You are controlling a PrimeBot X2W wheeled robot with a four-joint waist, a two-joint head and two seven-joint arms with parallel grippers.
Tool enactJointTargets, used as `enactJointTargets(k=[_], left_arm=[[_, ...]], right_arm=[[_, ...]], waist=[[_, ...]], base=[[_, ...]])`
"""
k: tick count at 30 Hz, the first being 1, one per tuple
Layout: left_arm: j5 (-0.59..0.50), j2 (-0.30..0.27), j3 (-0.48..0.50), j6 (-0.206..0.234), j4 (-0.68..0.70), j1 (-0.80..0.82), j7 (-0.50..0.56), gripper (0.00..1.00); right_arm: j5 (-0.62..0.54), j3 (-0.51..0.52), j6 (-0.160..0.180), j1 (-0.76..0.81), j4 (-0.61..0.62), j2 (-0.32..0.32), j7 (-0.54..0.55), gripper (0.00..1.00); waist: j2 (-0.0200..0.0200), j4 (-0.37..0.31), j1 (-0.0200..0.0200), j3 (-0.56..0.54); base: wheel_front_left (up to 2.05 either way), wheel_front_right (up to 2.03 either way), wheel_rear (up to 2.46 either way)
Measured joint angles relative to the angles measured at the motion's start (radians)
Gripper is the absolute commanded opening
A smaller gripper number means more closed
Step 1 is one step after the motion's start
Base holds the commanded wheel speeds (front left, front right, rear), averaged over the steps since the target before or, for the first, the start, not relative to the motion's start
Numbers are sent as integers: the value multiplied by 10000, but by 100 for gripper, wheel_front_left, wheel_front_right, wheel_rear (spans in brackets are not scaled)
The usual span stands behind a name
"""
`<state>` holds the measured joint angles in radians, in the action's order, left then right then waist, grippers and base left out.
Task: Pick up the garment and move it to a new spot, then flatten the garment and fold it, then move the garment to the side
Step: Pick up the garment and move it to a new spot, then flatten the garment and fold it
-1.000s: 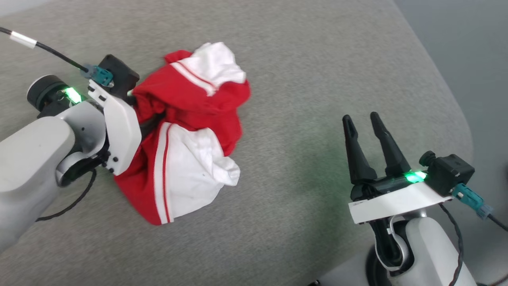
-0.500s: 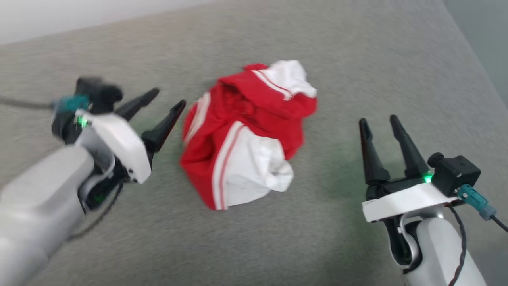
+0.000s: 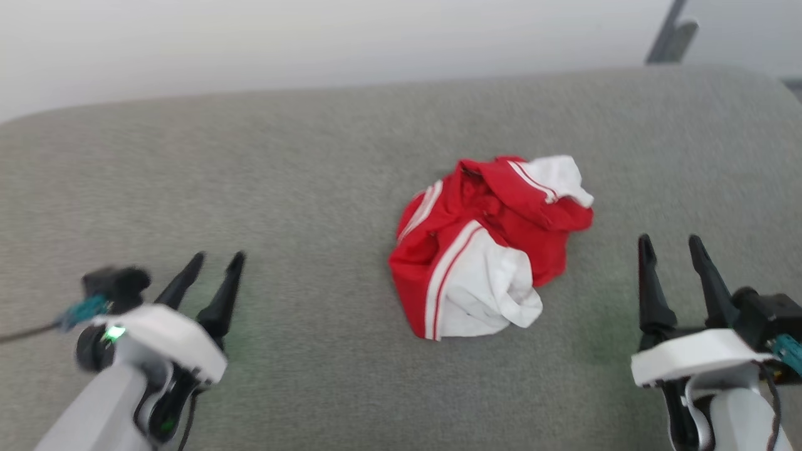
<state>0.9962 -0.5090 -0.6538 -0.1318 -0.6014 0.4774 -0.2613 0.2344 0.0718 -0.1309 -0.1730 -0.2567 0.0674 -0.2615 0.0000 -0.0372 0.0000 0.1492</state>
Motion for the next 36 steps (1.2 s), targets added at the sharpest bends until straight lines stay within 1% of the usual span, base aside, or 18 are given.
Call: enactJointTargets(k=[2, 5, 10, 14, 17, 19, 22, 26, 32, 36], left_arm=[[-742, 136, 924, 8, 209, -641, -2, 100], [-2019, 370, 2188, 180, 677, -1687, 0, 100], [-3856, 1089, 4322, 497, 1870, -3423, -2, 100], [-5206, 1737, 5582, 451, 2694, -4623, 0, 100], [-6199, 2125, 6452, 439, 3313, -5187, 0, 100], [-6556, 2506, 6987, 391, 3739, -5444, -2, 100], [-7066, 2913, 7467, 253, 4140, -5727, -2, 100], [-7559, 3198, 7791, 102, 4405, -5847, -2, 100], [-7772, 3461, 7914, 40, 4451, -5853, -2, 100], [-7756, 3440, 7777, 27, 4452, -5853, -2, 100]], right_arm=[[-15, 136, 0, 167, -19, 79, 0, 100], [-17, 276, 0, 414, -6, 146, 0, 100], [-13, 385, 0, 848, 38, 190, 0, 100], [4, 506, 0, 1123, 186, 194, 0, 100], [10, 571, 0, 1226, 324, 192, 0, 100], [13, 656, 0, 1232, 485, 192, 0, 100], [15, 757, 0, 1229, 708, 161, 0, 100], [15, 748, 0, 1218, 844, 92, 0, 100], [13, 704, 0, 1211, 750, 17, 0, 100], [13, 671, 0, 1182, 690, 0, 0, 100]], waist=[[0, 192, 0, -269], [0, 401, 0, -629], [0, 510, 0, -1083], [0, 447, 0, -1255], [0, 377, 0, -1310], [0, 333, 0, -1296], [0, 291, 0, -1248], [0, 239, 0, -1150], [0, 228, 0, -1055], [0, 237, 0, -1022]], base=[[0, 0, 0], [0, 0, 0], [0, 0, 0], [0, 0, 0], [0, 0, 0], [0, 0, 0], [0, 0, 0], [0, 0, 0], [0, 0, 0], [0, 0, 0]])
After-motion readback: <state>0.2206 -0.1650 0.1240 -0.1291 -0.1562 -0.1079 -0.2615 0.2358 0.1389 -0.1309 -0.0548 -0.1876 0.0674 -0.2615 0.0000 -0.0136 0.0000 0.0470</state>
